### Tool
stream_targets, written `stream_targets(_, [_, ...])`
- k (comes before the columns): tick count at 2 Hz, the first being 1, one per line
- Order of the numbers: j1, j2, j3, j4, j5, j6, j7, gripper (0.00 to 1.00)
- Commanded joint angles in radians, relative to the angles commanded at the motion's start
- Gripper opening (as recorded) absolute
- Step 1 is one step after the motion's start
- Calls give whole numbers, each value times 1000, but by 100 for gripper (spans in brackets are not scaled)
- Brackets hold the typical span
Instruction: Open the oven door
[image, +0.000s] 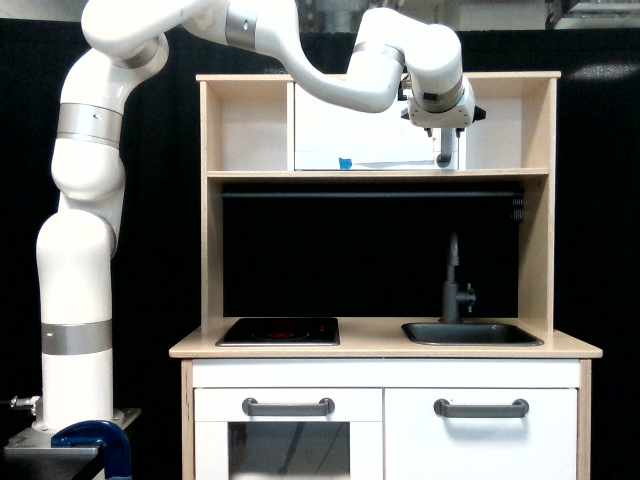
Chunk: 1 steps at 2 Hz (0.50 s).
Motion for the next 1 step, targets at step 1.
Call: stream_targets(1, [2, 31, 56, 38, 9, -56, 14, 100])
